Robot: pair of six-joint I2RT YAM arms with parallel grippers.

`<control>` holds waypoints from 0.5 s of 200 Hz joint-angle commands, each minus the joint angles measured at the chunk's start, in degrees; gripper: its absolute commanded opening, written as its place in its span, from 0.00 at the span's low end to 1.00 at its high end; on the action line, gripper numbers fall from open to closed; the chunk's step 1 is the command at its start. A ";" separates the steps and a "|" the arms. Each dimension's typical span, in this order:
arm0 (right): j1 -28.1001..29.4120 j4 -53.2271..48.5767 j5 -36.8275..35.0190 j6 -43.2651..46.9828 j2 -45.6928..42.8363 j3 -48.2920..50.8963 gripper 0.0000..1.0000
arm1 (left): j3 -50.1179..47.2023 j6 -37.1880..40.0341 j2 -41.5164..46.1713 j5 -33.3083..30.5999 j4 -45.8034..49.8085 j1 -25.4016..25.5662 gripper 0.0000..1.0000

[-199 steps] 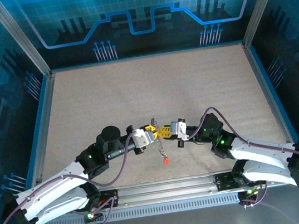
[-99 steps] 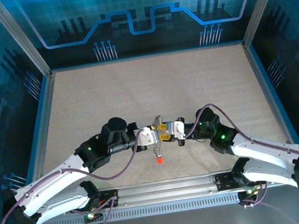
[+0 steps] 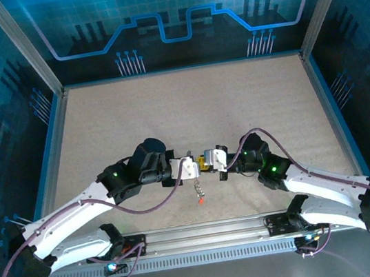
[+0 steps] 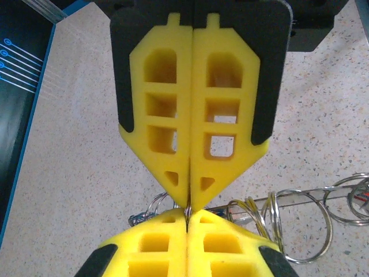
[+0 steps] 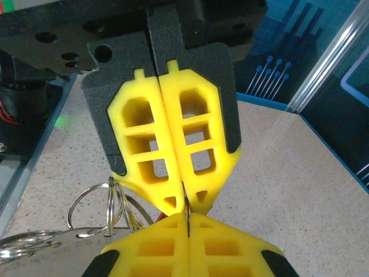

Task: Put the keys on the keyring

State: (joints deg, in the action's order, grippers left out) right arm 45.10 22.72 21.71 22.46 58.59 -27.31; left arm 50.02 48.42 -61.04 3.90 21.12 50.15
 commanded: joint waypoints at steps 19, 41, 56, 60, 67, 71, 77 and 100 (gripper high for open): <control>-0.97 8.43 -1.53 -5.20 -1.14 2.76 0.00 | -1.36 -0.41 2.96 1.62 -5.64 0.50 0.13; -2.35 11.19 0.71 -6.94 -2.34 3.32 0.00 | -5.69 -2.99 4.84 1.37 -11.38 0.22 0.21; -2.47 12.02 1.57 -7.26 -3.53 3.52 0.00 | -7.76 -4.35 4.98 2.09 -15.25 -0.04 0.25; -2.54 12.35 1.87 -7.28 -3.85 3.70 0.00 | -7.77 -4.40 4.84 2.36 -15.61 -0.11 0.25; -2.63 12.92 2.41 -7.18 -4.29 3.95 0.00 | -7.71 -4.48 4.52 2.78 -15.66 -0.35 0.25; -2.68 13.24 2.68 -7.13 -4.43 4.06 0.00 | -7.63 -4.52 4.21 2.91 -15.68 -0.51 0.25; -2.75 13.39 2.94 -6.94 -4.71 4.13 0.00 | -7.44 -4.69 3.80 3.10 -15.87 -0.72 0.25; -3.09 13.49 3.40 -7.52 -5.39 4.17 0.00 | -7.25 -5.90 2.18 4.55 -17.72 -1.57 0.25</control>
State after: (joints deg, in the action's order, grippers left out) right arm 42.68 31.00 23.09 16.47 54.92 -23.18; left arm 42.98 44.88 -57.60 5.54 8.19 49.50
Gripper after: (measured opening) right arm 0.050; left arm 0.252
